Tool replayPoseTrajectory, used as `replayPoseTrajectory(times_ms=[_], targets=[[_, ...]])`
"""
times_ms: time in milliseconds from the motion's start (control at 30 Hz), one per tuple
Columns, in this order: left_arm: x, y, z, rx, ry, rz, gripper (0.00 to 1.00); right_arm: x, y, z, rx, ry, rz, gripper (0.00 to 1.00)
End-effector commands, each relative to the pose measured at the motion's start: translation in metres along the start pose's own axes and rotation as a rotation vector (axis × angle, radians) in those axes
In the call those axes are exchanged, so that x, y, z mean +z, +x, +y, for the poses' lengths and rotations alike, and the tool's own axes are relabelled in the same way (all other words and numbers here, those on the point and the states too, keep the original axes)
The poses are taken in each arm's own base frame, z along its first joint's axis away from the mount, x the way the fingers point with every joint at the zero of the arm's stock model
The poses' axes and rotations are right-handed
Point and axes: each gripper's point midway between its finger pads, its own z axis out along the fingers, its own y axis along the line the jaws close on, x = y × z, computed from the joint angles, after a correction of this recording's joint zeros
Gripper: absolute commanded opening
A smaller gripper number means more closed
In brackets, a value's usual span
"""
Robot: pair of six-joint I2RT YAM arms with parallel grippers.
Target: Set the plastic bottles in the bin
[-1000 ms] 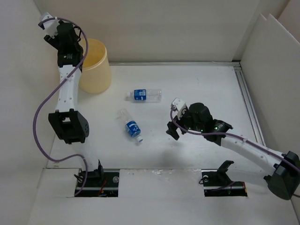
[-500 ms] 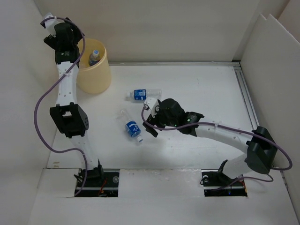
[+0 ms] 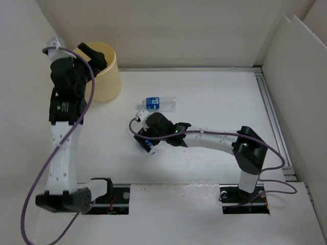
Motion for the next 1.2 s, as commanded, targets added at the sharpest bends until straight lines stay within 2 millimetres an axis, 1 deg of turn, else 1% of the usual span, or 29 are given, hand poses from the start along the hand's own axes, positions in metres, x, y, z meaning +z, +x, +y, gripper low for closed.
replayPoseTrajectory(times_ms=[0, 33, 67, 133, 167, 233, 267, 300, 367, 400, 433, 500, 567, 633, 667, 700, 733, 767, 800, 833, 867, 900, 933, 967, 1000, 1033, 1067, 1100, 1167], targets=[[-0.032, 0.038, -0.003, -0.025, 0.077, 0.099, 1.00, 0.006, -0.024, 0.000, 0.067, 0.101, -0.032, 1.00], [-0.036, 0.060, 0.009, -0.021, 0.061, 0.150, 1.00, 0.013, -0.016, -0.002, 0.108, 0.124, -0.008, 1.00], [-0.056, 0.056, 0.008, -0.024, 0.086, 0.133, 1.00, 0.016, -0.013, -0.007, 0.122, 0.162, -0.005, 1.00], [-0.071, 0.063, 0.016, -0.008, 0.084, 0.137, 1.00, 0.020, -0.014, -0.011, 0.134, 0.185, -0.007, 1.00], [-0.084, 0.068, 0.021, -0.007, 0.077, 0.147, 1.00, 0.026, -0.009, -0.014, 0.129, 0.207, 0.011, 1.00], [-0.096, 0.069, 0.025, 0.009, 0.072, 0.156, 1.00, 0.030, -0.009, -0.020, 0.130, 0.251, 0.040, 1.00], [-0.101, 0.070, 0.027, 0.023, 0.070, 0.160, 1.00, 0.040, 0.002, -0.020, 0.132, 0.257, 0.075, 1.00], [-0.110, 0.072, 0.024, 0.022, 0.092, 0.177, 1.00, 0.047, 0.005, -0.014, 0.133, 0.228, 0.087, 1.00], [-0.117, 0.071, 0.022, 0.021, 0.110, 0.177, 1.00, 0.059, 0.009, -0.008, 0.135, 0.194, 0.095, 1.00], [-0.123, 0.078, 0.026, 0.022, 0.105, 0.201, 1.00, 0.068, 0.013, -0.010, 0.150, 0.190, 0.102, 1.00], [-0.126, 0.077, 0.023, 0.021, 0.121, 0.201, 1.00, 0.073, 0.014, -0.009, 0.150, 0.190, 0.099, 1.00], [-0.131, 0.080, 0.024, 0.020, 0.128, 0.209, 1.00, 0.086, 0.029, -0.011, 0.180, 0.188, 0.135, 0.98], [-0.138, 0.077, 0.023, 0.011, 0.135, 0.198, 1.00, 0.090, 0.044, -0.010, 0.203, 0.164, 0.171, 0.95], [-0.142, 0.077, 0.024, 0.011, 0.135, 0.198, 1.00, 0.092, 0.053, -0.009, 0.204, 0.155, 0.176, 0.70], [-0.142, 0.078, 0.026, 0.012, 0.121, 0.202, 1.00, 0.091, 0.063, -0.009, 0.215, 0.159, 0.187, 0.61], [-0.142, 0.078, 0.027, 0.022, 0.122, 0.201, 1.00, 0.089, 0.065, -0.010, 0.216, 0.158, 0.182, 0.34], [-0.140, 0.082, 0.031, 0.024, 0.107, 0.208, 1.00, 0.083, 0.059, -0.009, 0.218, 0.155, 0.165, 0.18], [-0.139, 0.086, 0.033, 0.024, 0.102, 0.216, 1.00, 0.080, 0.062, -0.010, 0.217, 0.155, 0.169, 0.07], [-0.134, 0.095, 0.039, 0.036, 0.091, 0.234, 1.00, 0.070, 0.059, -0.010, 0.218, 0.154, 0.160, 0.00], [-0.134, 0.101, 0.040, 0.035, 0.100, 0.242, 1.00, 0.070, 0.067, -0.013, 0.215, 0.169, 0.175, 0.00], [-0.133, 0.102, 0.037, 0.033, 0.126, 0.234, 1.00, 0.053, 0.051, -0.015, 0.207, 0.169, 0.134, 0.00], [-0.131, 0.112, 0.033, 0.042, 0.168, 0.262, 1.00, 0.044, 0.059, -0.018, 0.207, 0.178, 0.123, 0.00], [-0.131, 0.119, 0.031, 0.040, 0.200, 0.273, 1.00, 0.033, 0.054, -0.018, 0.199, 0.173, 0.099, 0.00], [-0.127, 0.138, 0.035, 0.037, 0.212, 0.316, 1.00, 0.007, 0.026, -0.019, 0.180, 0.156, 0.012, 0.00], [-0.126, 0.146, 0.022, 0.031, 0.298, 0.345, 1.00, -0.003, 0.010, -0.023, 0.174, 0.128, -0.055, 0.00], [-0.124, 0.155, 0.020, 0.027, 0.331, 0.377, 1.00, -0.013, 0.015, -0.025, 0.154, 0.102, -0.060, 0.00], [-0.123, 0.163, 0.017, 0.024, 0.362, 0.402, 1.00, -0.023, 0.007, -0.026, 0.139, 0.077, -0.083, 0.00], [-0.119, 0.177, 0.018, 0.006, 0.378, 0.446, 1.00, -0.044, -0.012, -0.030, 0.103, 0.062, -0.142, 0.00], [-0.117, 0.180, 0.006, -0.015, 0.451, 0.455, 1.00, -0.062, -0.020, -0.044, 0.100, 0.104, -0.172, 0.00]])
